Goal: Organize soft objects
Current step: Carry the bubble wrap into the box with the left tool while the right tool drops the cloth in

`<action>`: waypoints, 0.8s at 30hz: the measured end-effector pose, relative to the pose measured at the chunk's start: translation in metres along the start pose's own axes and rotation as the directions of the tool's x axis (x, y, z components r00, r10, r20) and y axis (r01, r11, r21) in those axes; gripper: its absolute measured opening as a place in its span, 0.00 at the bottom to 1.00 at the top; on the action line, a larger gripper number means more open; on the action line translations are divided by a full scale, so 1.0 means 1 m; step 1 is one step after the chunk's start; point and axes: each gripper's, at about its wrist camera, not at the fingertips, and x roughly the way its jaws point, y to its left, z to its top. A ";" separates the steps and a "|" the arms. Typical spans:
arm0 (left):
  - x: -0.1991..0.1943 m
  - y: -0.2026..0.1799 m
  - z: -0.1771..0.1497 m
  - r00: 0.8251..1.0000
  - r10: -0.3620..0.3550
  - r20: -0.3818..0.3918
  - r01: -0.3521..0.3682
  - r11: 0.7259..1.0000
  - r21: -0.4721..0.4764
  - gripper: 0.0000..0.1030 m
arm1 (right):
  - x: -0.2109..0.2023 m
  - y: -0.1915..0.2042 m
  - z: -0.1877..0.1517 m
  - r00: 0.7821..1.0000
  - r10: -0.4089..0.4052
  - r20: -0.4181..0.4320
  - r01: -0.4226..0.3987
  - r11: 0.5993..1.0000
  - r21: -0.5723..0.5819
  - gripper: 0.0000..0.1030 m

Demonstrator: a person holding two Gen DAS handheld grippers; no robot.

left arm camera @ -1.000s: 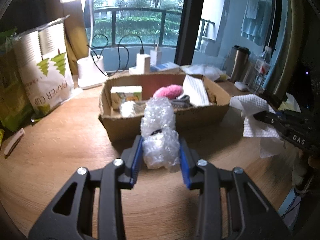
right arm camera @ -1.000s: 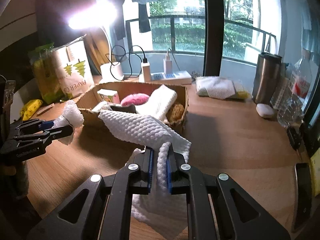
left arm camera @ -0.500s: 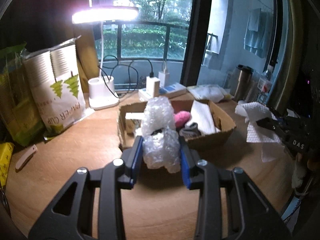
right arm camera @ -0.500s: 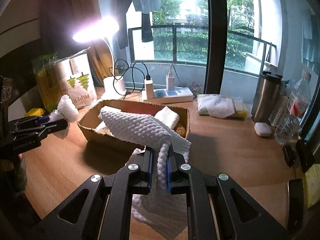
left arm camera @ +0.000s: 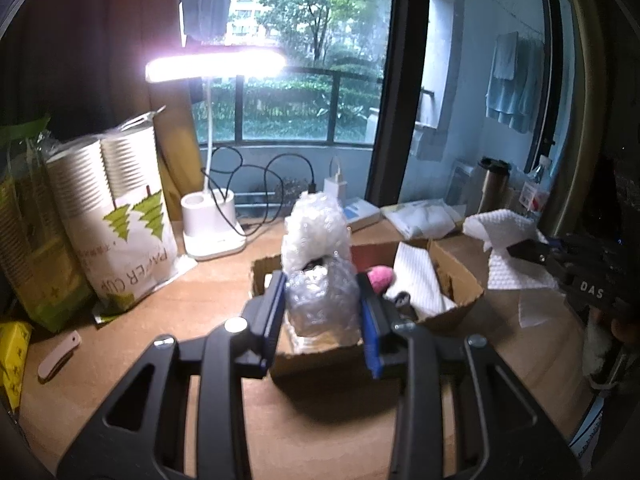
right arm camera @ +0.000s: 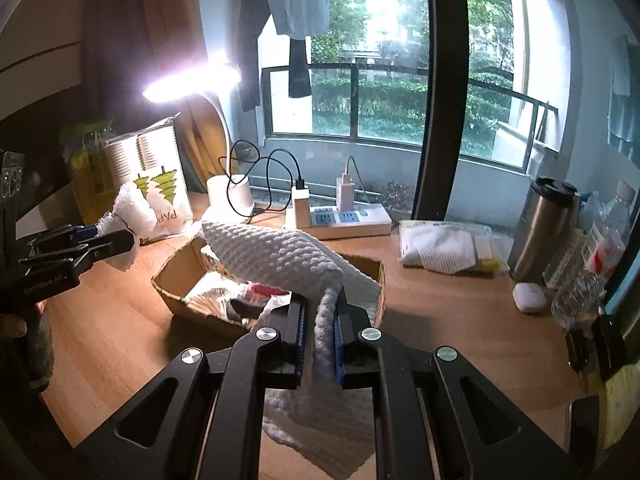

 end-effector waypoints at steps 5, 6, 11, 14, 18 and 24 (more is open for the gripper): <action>0.012 0.005 0.000 1.000 -0.002 0.006 0.002 1.000 -0.014 0.34 | 0.012 0.001 0.009 1.000 0.012 0.008 -0.012 1.000 -0.009 0.12; 0.015 0.006 0.000 1.000 -0.001 0.002 0.001 1.000 -0.018 0.34 | 0.015 0.001 0.010 1.000 0.013 0.008 -0.013 1.000 -0.010 0.12; 0.034 0.013 -0.004 1.000 0.001 -0.027 -0.002 0.999 -0.040 0.34 | 0.031 -0.002 0.016 1.000 0.016 0.005 -0.016 1.000 -0.011 0.12; 0.048 0.015 -0.007 0.999 0.000 -0.052 -0.002 0.999 -0.043 0.34 | 0.042 -0.004 0.019 1.000 0.021 0.003 -0.021 1.000 -0.007 0.12; 0.062 0.017 -0.013 0.997 0.002 -0.083 -0.006 0.999 -0.049 0.34 | 0.059 -0.006 0.021 1.000 0.029 -0.007 -0.029 1.000 -0.001 0.12; 0.081 0.025 -0.022 0.991 0.005 -0.132 -0.013 0.998 -0.058 0.34 | 0.084 -0.002 0.023 0.999 0.045 -0.024 -0.045 0.999 -0.006 0.12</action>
